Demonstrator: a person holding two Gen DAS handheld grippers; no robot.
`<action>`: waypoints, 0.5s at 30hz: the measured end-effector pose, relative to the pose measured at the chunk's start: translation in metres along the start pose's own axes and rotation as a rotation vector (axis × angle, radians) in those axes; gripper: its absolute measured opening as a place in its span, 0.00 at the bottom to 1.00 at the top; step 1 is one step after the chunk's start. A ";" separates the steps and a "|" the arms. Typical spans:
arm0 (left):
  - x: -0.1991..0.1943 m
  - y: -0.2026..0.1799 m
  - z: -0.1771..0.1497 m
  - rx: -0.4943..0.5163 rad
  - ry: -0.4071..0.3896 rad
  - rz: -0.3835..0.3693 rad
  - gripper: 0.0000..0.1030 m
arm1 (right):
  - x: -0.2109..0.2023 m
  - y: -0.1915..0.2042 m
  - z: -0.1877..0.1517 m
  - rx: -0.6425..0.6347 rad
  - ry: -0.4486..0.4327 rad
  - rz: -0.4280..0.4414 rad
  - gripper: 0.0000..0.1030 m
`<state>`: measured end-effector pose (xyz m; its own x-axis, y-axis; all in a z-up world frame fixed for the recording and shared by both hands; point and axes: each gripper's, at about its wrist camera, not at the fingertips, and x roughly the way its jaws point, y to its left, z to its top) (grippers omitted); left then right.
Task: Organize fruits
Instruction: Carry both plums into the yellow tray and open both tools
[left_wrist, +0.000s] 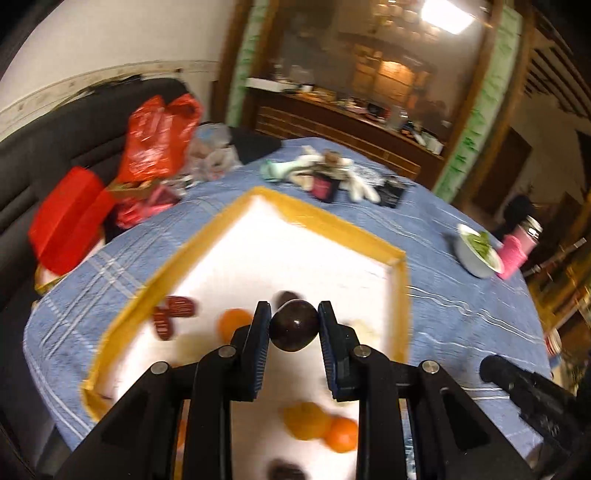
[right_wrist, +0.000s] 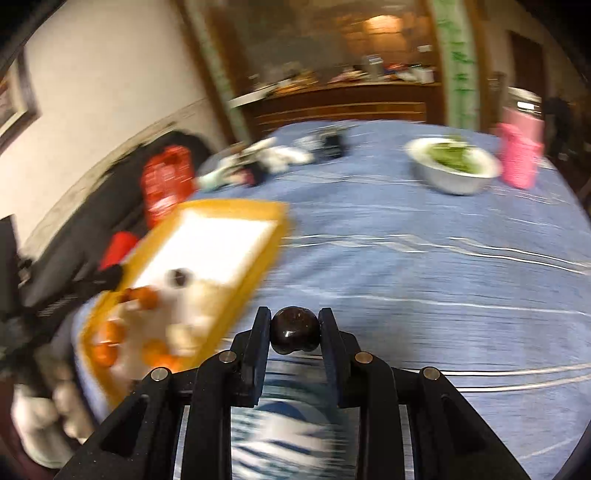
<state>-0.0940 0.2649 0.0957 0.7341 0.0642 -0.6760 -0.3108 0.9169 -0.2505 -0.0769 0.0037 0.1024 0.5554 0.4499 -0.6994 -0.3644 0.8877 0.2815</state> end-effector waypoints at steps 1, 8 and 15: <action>0.001 0.010 0.000 -0.016 0.003 0.011 0.24 | 0.009 0.016 0.001 -0.013 0.021 0.038 0.28; 0.003 0.048 0.002 -0.062 -0.004 0.059 0.26 | 0.065 0.092 -0.007 -0.091 0.120 0.172 0.29; 0.000 0.067 0.003 -0.101 -0.026 0.059 0.55 | 0.101 0.115 -0.017 -0.131 0.164 0.167 0.30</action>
<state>-0.1127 0.3276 0.0810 0.7278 0.1282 -0.6737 -0.4124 0.8667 -0.2806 -0.0753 0.1499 0.0534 0.3547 0.5573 -0.7507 -0.5406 0.7774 0.3217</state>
